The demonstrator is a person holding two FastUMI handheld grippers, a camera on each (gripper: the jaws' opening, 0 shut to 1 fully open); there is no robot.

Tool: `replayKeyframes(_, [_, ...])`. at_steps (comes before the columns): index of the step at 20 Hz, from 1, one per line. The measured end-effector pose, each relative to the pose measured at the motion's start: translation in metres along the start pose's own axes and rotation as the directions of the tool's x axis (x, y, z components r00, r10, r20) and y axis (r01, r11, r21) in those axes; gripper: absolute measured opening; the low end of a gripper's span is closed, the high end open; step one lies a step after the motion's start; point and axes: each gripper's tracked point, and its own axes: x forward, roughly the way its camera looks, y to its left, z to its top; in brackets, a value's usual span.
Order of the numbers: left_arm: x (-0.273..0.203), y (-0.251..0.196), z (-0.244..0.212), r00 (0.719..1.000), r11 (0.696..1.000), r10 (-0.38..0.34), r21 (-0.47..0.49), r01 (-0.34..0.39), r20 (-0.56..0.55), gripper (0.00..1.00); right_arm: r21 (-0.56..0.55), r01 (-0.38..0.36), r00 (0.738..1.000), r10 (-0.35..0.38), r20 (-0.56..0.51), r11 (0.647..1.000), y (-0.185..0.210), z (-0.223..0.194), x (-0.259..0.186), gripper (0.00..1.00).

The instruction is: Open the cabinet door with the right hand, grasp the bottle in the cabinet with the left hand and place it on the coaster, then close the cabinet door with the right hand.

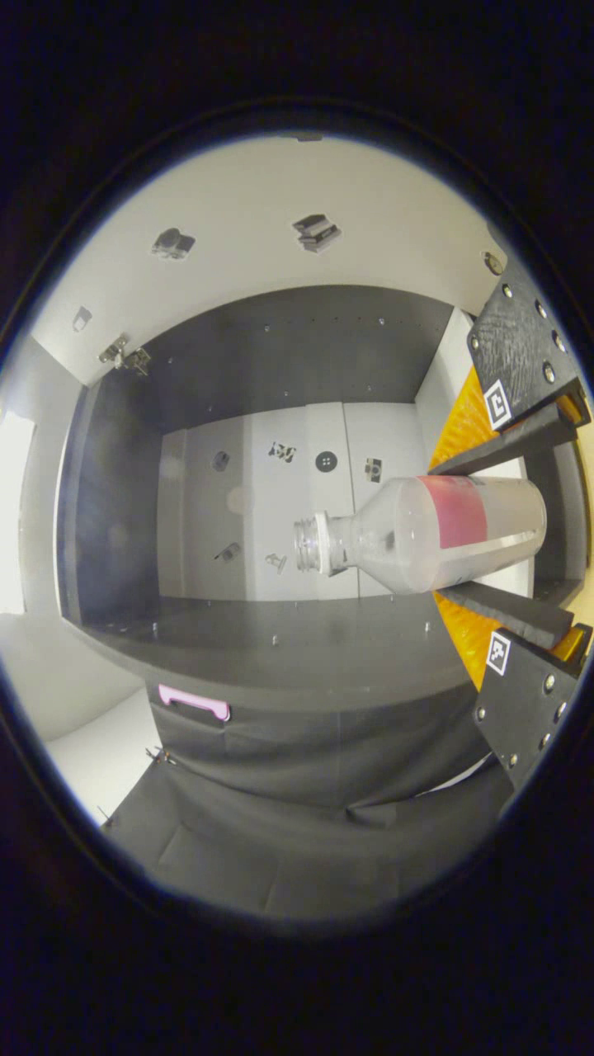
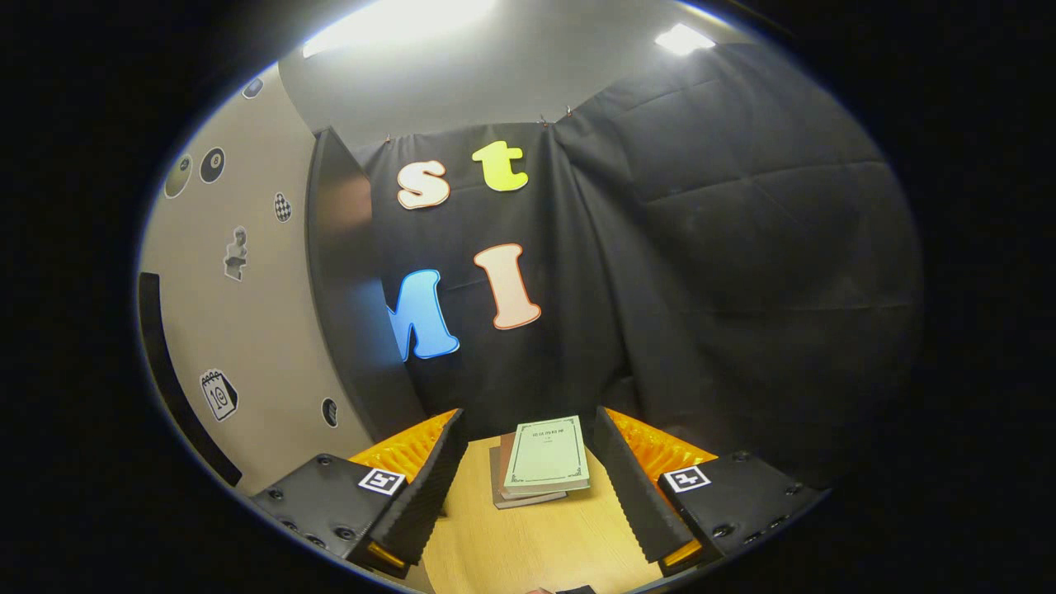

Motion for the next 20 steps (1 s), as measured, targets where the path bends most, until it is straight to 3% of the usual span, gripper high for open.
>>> replayKeyframes(11, [-0.100, 0.050, -0.008, 0.992, 0.992, 0.121, -0.039, -0.121, 0.015, 0.73, -0.028, -0.120, 0.993, 0.119, -0.026, 0.992, 0.009, -0.005, -0.012, 0.98])
replayKeyframes(20, [-0.196, 0.079, -0.081, 0.987, 0.982, 0.158, -0.103, -0.158, -0.008, 0.73, -0.041, -0.165, 0.986, 0.164, -0.027, 0.985, 0.021, -0.018, -0.013, 0.98])
